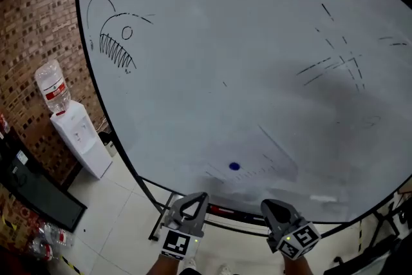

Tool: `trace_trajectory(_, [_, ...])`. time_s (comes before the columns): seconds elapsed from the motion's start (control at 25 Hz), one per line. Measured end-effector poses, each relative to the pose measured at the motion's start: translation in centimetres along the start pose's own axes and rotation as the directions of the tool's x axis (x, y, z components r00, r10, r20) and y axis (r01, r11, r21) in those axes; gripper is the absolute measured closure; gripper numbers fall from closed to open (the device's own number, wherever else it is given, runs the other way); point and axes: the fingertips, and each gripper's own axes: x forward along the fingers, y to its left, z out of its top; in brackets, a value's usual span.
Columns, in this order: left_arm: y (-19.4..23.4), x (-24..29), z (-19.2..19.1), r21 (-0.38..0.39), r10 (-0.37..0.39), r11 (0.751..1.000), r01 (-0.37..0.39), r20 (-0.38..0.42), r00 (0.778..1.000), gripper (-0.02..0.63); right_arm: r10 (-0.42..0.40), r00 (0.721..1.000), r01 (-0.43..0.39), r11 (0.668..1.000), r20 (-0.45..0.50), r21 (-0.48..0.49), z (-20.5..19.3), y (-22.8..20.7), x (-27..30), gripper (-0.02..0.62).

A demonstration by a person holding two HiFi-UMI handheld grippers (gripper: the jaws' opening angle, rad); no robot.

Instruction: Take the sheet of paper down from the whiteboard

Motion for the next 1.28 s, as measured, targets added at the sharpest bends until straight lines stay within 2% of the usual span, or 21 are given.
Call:
trace_trajectory(0.12, [-0.2,3.2,2.4,0.098,-0.103,0.99,0.098,0.049,0.993,0.606,-0.104,0.994,0.104,0.994,0.014,0.011,0.2,-0.7,0.1,0.589])
trace_trajectory(0.2, [-0.8,4.7,3.2,0.119,-0.167,0.98,0.159,0.066,0.984,0.606,-0.179,0.984,0.178,0.984,0.021,0.029,0.3,-0.8,-0.4,0.589])
trace_trajectory(0.36, [-1.1,6.6,4.2,0.157,-0.217,0.966,0.206,0.059,0.974,0.606,-0.273,0.961,0.271,0.962,0.036,0.04,0.7,-0.8,-1.1,0.589])
trace_trajectory(0.56, [-1.1,7.8,4.4,0.215,-0.177,0.962,0.166,0.031,0.984,0.602,-0.299,0.954,0.299,0.954,0.031,0.017,1.1,-0.8,-2.1,0.589])
trace_trajectory(0.88, [-1.5,8.6,4.6,0.231,-0.093,0.969,0.089,0.005,0.996,0.501,-0.293,0.955,0.295,0.954,0.053,-0.045,2.9,-1.5,-3.1,0.589])
trace_trajectory(1.08, [-1.5,9.0,4.5,0.311,-0.039,0.95,0.042,-0.014,0.999,0.476,-0.264,0.961,0.271,0.96,0.083,-0.077,5.1,-1.4,-2.6,0.589])
trace_trajectory(1.28, [-2.0,9.5,4.2,0.364,0.007,0.931,0.002,-0.024,1.0,0.443,-0.25,0.964,0.257,0.964,0.09,-0.075,5.1,-1.2,-2.5,0.589])
